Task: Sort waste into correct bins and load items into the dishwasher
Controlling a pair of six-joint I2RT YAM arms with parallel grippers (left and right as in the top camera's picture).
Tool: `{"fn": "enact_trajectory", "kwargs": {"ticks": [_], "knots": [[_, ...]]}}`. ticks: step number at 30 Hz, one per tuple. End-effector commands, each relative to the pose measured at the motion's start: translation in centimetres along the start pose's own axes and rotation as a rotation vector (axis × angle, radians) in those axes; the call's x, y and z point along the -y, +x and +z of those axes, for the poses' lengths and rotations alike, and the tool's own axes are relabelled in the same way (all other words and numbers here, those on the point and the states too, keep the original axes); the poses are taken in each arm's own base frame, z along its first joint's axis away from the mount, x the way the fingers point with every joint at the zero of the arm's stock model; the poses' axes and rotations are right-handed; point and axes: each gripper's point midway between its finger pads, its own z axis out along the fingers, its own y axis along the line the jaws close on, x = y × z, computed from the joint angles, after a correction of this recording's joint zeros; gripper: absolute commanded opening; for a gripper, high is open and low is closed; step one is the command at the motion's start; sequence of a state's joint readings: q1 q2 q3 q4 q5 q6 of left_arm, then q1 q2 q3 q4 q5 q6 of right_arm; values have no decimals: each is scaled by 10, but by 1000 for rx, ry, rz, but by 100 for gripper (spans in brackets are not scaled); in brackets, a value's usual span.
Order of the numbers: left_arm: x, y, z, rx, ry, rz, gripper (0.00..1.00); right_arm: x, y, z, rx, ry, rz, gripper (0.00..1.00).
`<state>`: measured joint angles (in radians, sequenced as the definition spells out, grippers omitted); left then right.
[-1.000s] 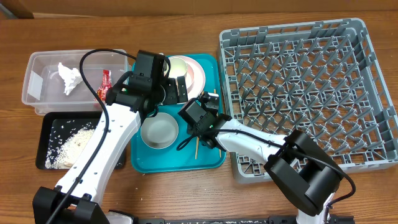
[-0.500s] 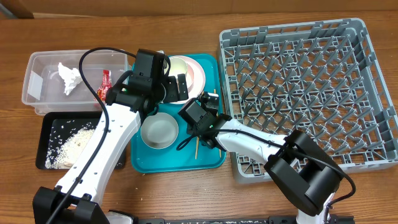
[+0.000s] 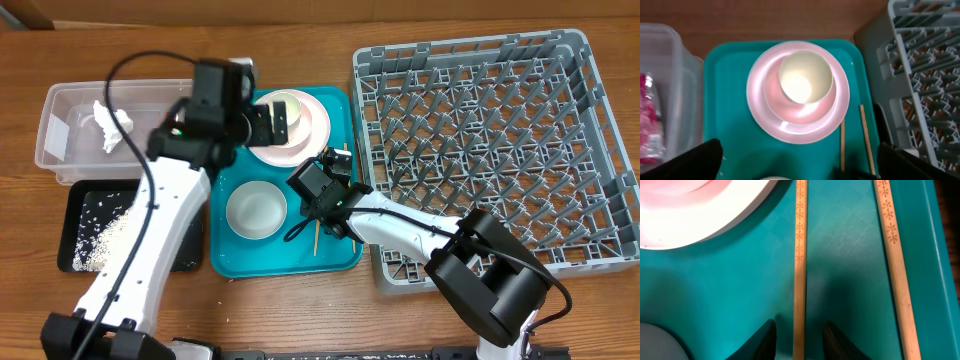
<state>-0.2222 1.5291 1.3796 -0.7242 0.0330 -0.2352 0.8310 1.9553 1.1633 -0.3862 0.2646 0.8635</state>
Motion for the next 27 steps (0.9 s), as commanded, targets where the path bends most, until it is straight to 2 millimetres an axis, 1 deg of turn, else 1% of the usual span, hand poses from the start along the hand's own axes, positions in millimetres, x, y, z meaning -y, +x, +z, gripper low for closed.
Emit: {"fn": "enact_trajectory", "kwargs": {"ticks": [1,3,5,6,7,9,11,13,14,16,17,20,24,25,27], "knots": [[-2,-45,-37,108,-3,134,100,3,6,4,-29,3,4,32],[-10,-60,-53,137,-47,175,100,3,6,4,-29,4,4,33],[-24,-74,-68,170,-129,201,100,3,6,4,-29,3,4,39],[-29,-79,-73,186,-164,207,100,2,6,4,-29,3,4,44],[-33,-83,-76,197,-192,206,100,2,6,4,-29,2,4,46],[-38,-84,-77,201,-219,203,100,2,6,4,-28,2,5,52],[-38,-83,-76,197,-219,204,100,2,5,4,-27,0,5,59],[-38,-83,-76,196,-218,204,100,2,5,4,-27,0,5,63],[-38,-83,-76,196,-219,204,100,1,6,4,-31,-3,5,68],[-38,-83,-75,195,-219,204,100,-3,9,4,-53,-26,7,82],[-38,-83,-76,195,-219,204,100,-6,11,3,-61,-42,8,84],[-38,-83,-76,195,-219,204,100,-8,10,3,-54,-45,8,84],[-38,-83,-76,195,-219,204,100,-5,6,4,-32,-28,8,64],[-38,-83,-76,195,-219,204,100,-5,6,4,-28,-25,13,62],[-38,-83,-76,195,-219,204,100,-5,6,3,-23,-21,24,61]]}}
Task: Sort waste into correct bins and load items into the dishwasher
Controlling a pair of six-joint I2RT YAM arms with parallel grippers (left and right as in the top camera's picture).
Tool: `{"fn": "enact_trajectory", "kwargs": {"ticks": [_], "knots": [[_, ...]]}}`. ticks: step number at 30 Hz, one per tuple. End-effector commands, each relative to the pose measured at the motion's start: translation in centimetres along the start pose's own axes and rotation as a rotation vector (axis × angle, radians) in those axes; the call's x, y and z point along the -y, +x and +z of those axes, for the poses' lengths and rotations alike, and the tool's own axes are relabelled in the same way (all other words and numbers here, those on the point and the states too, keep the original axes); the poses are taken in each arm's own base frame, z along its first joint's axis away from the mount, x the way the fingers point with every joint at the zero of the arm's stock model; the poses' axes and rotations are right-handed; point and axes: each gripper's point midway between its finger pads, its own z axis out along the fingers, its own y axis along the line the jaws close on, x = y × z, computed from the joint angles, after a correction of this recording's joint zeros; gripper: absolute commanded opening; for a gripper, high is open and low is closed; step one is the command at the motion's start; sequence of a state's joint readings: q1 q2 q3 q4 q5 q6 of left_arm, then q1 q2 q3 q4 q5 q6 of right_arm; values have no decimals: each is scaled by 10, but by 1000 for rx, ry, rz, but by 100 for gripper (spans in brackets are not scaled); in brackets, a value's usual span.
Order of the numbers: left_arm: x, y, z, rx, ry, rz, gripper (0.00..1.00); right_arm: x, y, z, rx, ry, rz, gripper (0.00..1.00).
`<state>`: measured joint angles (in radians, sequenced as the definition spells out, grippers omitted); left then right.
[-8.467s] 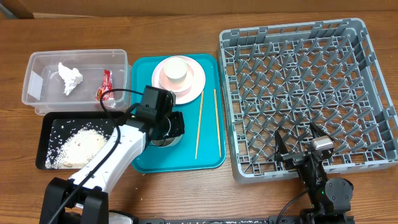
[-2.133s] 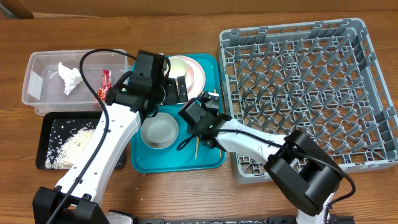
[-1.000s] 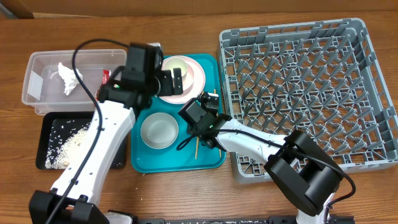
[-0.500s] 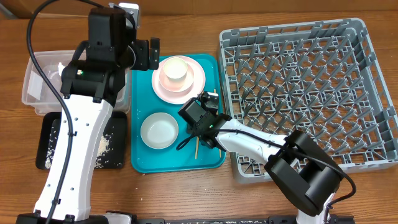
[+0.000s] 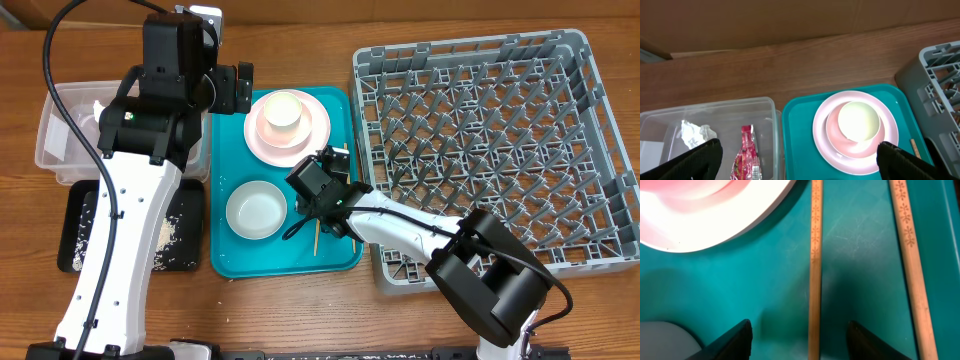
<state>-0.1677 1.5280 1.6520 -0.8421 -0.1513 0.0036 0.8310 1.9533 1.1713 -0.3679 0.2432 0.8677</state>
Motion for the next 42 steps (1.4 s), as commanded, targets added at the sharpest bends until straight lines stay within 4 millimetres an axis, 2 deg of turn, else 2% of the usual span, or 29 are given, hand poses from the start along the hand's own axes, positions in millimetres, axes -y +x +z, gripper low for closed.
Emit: {"fn": "enact_trajectory", "kwargs": {"ticks": [1,5,8,19,27,30,32,42], "knots": [[-5,-6,-4,17,-16,14,100,3,10,5,-23,12,12,60],[-5,-6,-4,17,-16,14,100,1,13,4,-12,17,-4,50],[-5,-6,-4,17,-16,14,100,1,12,5,0,23,-7,39],[-5,-6,-4,17,-16,14,100,7,13,12,9,49,-8,14],[-5,-6,-4,17,-16,14,100,5,11,10,13,45,-8,9],[-5,-6,-4,17,-16,14,100,0,3,3,28,32,-9,9],[-5,-6,-4,17,-16,14,100,-2,-3,-7,45,28,-6,5],[-5,-6,-4,17,-16,14,100,-18,-38,-74,144,-64,-75,4]]}}
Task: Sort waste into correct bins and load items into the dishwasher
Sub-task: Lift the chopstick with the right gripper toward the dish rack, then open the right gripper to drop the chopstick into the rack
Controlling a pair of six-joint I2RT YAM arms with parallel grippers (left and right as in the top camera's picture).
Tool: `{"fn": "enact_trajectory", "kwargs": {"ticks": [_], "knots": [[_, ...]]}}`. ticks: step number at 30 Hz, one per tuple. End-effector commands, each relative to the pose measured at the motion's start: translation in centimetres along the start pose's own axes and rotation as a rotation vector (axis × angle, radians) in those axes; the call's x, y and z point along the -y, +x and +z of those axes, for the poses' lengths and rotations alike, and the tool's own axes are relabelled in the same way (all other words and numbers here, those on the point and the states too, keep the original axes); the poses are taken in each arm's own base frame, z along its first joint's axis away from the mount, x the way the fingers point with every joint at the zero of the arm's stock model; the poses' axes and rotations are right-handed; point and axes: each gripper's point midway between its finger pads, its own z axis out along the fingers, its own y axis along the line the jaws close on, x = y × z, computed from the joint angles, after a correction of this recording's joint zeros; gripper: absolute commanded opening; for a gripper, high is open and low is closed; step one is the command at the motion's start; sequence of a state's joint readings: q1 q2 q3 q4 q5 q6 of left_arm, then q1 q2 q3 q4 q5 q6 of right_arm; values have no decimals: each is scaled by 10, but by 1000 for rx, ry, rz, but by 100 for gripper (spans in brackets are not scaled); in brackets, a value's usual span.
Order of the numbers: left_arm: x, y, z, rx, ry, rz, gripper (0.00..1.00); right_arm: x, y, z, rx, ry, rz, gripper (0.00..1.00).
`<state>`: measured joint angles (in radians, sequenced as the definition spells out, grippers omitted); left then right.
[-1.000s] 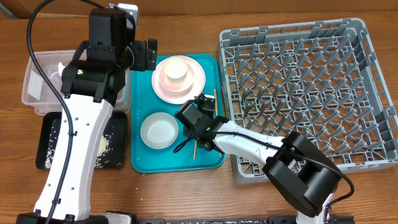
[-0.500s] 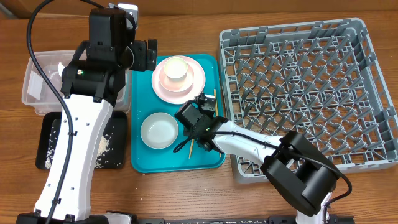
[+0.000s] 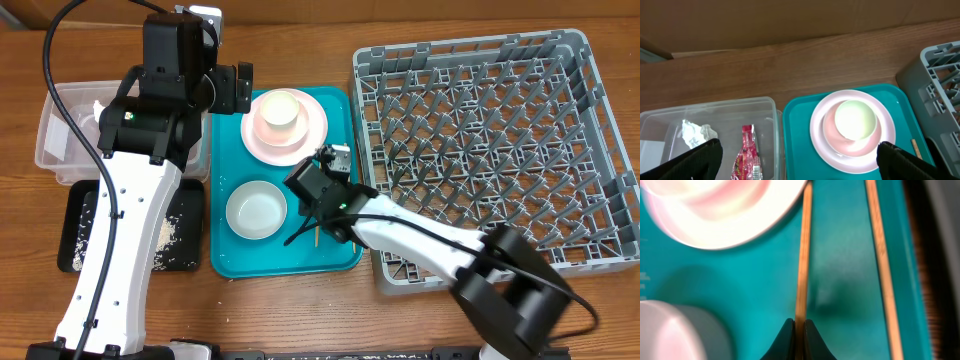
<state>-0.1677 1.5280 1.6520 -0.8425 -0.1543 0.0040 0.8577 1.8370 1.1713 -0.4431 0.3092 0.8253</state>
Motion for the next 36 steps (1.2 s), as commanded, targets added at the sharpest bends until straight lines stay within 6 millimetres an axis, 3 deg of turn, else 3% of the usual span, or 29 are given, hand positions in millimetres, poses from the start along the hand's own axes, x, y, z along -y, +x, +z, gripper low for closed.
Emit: {"fn": "enact_trajectory", "kwargs": {"ticks": [1,5,9,17,23,28,36], "knots": [[-4,-6,-4,18,-13,14,100,-12,-30,-39,84,-68,-16,4],[-4,-6,-4,18,-13,14,100,-12,-47,-65,139,-91,-188,4],[-4,-6,-4,18,-13,14,100,2,-63,-84,177,-61,-302,4],[-4,-6,-4,18,-13,14,100,91,-88,-90,166,233,-263,4],[-4,-6,-4,18,-13,14,100,136,-95,-86,105,319,-197,4],[-4,-6,-4,18,-13,14,100,145,-96,-80,41,279,-246,6],[-4,-6,-4,17,-13,14,100,159,-99,-80,29,299,-215,21]]}}
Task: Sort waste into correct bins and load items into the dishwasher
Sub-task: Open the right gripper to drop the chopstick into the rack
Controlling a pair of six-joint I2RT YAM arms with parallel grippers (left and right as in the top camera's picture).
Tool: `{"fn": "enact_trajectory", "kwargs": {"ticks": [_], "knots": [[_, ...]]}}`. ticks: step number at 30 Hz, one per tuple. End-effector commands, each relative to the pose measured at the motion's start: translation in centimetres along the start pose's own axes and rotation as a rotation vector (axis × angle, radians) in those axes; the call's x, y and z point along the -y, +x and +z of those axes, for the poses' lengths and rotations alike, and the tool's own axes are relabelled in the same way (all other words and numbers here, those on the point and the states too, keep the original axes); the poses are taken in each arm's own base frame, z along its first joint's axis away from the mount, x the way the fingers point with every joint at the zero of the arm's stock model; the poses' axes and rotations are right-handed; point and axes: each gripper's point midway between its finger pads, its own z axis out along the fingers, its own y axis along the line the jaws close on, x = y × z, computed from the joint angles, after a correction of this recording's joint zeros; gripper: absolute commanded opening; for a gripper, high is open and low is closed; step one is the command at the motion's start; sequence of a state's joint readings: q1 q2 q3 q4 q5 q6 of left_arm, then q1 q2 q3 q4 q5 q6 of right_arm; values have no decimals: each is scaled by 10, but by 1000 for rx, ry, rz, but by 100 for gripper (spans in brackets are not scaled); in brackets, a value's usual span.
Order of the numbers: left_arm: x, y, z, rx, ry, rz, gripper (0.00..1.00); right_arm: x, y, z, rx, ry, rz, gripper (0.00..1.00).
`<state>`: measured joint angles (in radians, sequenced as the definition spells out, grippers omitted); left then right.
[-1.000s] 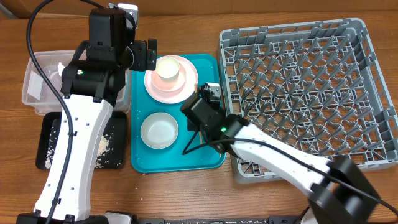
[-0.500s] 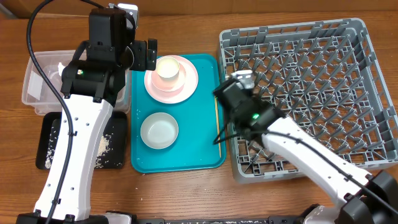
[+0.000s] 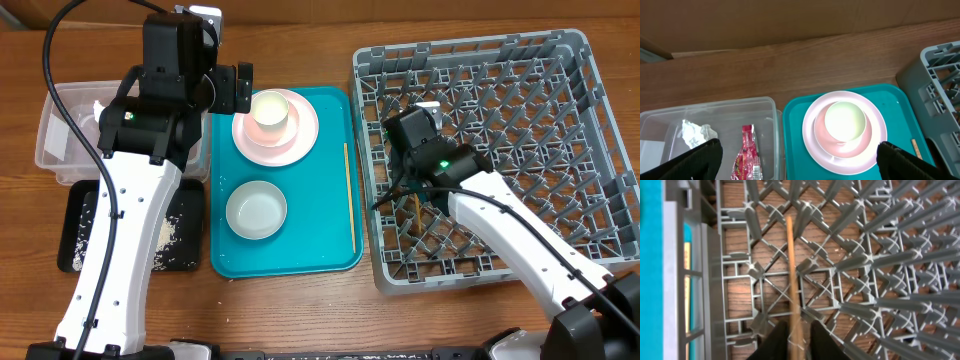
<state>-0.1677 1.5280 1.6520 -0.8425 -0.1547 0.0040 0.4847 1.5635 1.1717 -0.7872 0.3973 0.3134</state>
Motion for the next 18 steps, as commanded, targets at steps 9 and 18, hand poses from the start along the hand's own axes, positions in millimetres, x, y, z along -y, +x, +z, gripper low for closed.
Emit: {"fn": "enact_trajectory", "kwargs": {"ticks": [9,18], "knots": [[-4,-6,-4,18,-12,14,100,-34,4,-9,-50,-224,20,47],[-4,-6,-4,18,-13,14,100,-102,9,-41,-123,-647,16,100]]}}
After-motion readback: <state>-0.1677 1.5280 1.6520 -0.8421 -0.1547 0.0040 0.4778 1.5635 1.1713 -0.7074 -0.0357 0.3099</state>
